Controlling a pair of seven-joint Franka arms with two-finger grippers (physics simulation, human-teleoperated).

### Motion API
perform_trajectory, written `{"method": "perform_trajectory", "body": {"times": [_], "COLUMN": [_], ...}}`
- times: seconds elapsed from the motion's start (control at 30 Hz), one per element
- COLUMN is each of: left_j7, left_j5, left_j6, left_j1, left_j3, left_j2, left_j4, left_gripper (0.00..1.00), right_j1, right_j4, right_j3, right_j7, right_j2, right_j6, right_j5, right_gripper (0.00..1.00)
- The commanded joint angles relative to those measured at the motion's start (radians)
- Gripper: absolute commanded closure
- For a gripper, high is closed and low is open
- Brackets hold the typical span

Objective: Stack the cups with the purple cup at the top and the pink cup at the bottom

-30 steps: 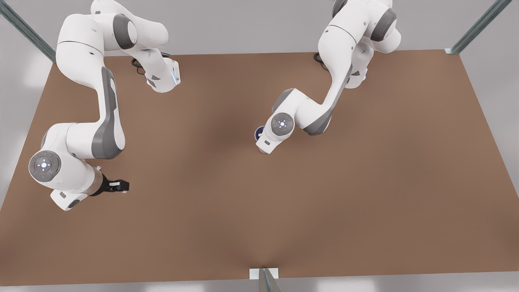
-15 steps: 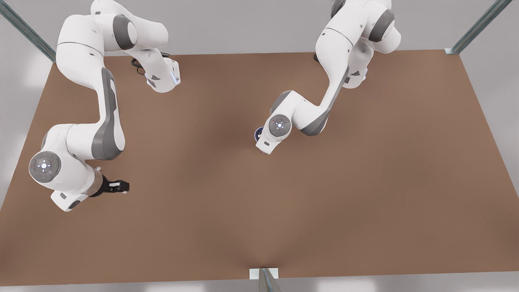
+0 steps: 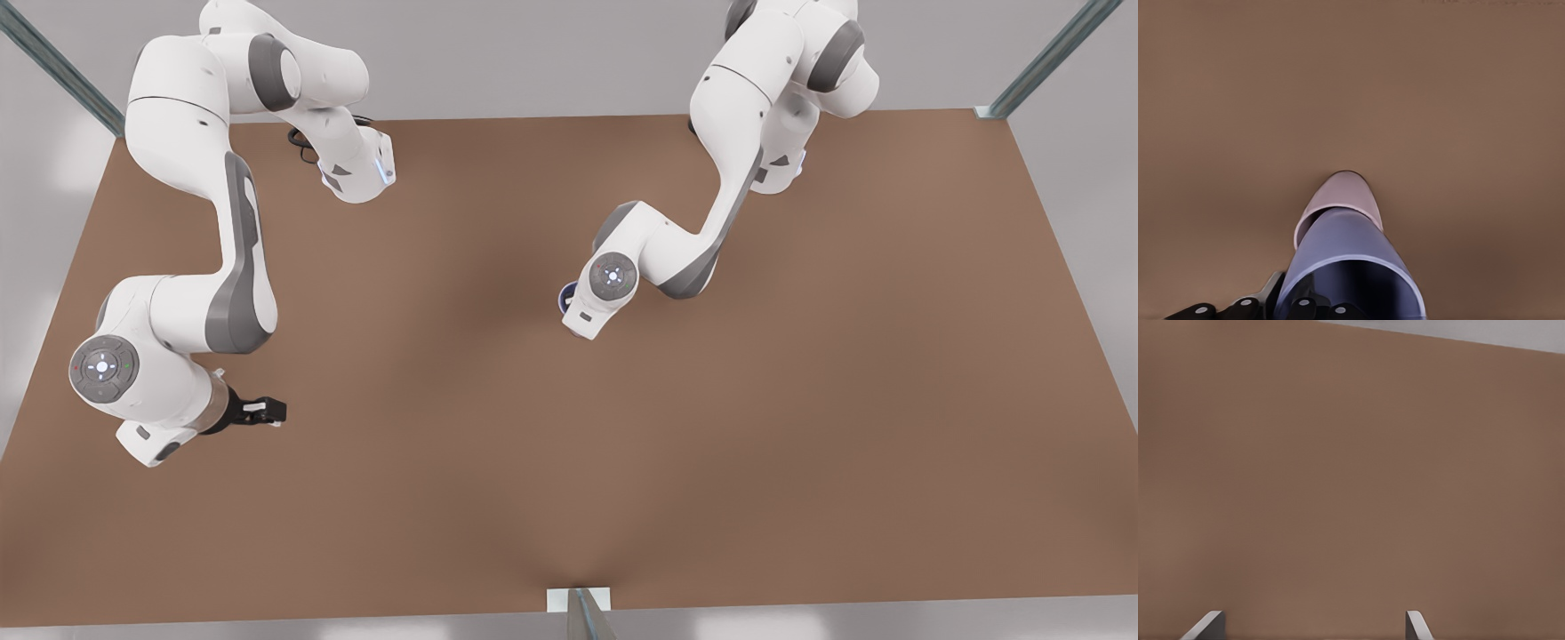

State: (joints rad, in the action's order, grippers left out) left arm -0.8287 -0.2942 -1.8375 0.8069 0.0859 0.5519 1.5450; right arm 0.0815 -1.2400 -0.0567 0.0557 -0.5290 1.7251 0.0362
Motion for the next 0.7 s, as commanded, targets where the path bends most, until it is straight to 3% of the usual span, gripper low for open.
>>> {"method": "perform_trajectory", "body": {"times": [0.0, 0.07, 0.27, 0.3, 0.33, 0.37, 0.43, 0.53, 0.6, 0.67], "left_j7": [-0.007, -0.007, -0.004, -0.003, -0.003, -0.003, -0.006, -0.004, 0.091, 0.48], "left_j5": [0.001, 0.001, 0.001, 0.001, 0.001, 0.001, 0.0, 0.003, 0.007, 0.174], "left_j6": [-0.014, -0.014, -0.013, -0.011, -0.003, 0.001, 0.033, 0.337, 0.379, 0.383], "left_j1": [0.0, 0.0, -0.005, -0.009, -0.014, -0.014, -0.023, -0.118, -0.297, -0.445], "left_j3": [0.0, 0.0, 0.0, 0.0, -0.002, 0.0, 0.014, 0.017, 0.018, 0.028], "left_j2": [-0.001, -0.001, -0.004, -0.006, -0.012, -0.02, -0.072, -0.082, -0.098, -0.127], "left_j4": [0.001, 0.001, 0.001, 0.001, 0.001, 0.001, -0.011, -0.184, -0.302, -0.341], "left_gripper": [0.59, 0.49, 0.48, 0.4, 0.1, 0.01, 0.0, 0.0, 0.0, 0.0], "right_j1": [0.001, 0.0, 0.0, 0.0, 0.0, 0.001, 0.001, 0.0, 0.0, 0.0], "right_j4": [0.001, 0.001, -0.001, -0.001, -0.001, -0.001, 0.001, -0.001, -0.001, -0.001], "right_j3": [0.0, 0.0, -0.002, 0.0, 0.0, 0.0, -0.002, 0.0, 0.0, 0.0], "right_j7": [0.006, 0.007, 0.006, 0.007, 0.007, 0.007, 0.007, 0.007, 0.007, 0.007], "right_j2": [0.001, 0.001, 0.001, 0.001, 0.001, 0.001, 0.003, 0.001, 0.001, 0.001], "right_j6": [0.005, 0.005, 0.013, 0.013, 0.011, 0.011, 0.011, 0.011, 0.013, 0.013], "right_j5": [-0.001, -0.001, 0.001, 0.001, 0.001, 0.001, 0.001, 0.001, 0.001, 0.001], "right_gripper": [0.0, 0.0, 0.0, 0.0, 0.0, 0.0, 0.0, 0.0, 0.0, 0.0]}}
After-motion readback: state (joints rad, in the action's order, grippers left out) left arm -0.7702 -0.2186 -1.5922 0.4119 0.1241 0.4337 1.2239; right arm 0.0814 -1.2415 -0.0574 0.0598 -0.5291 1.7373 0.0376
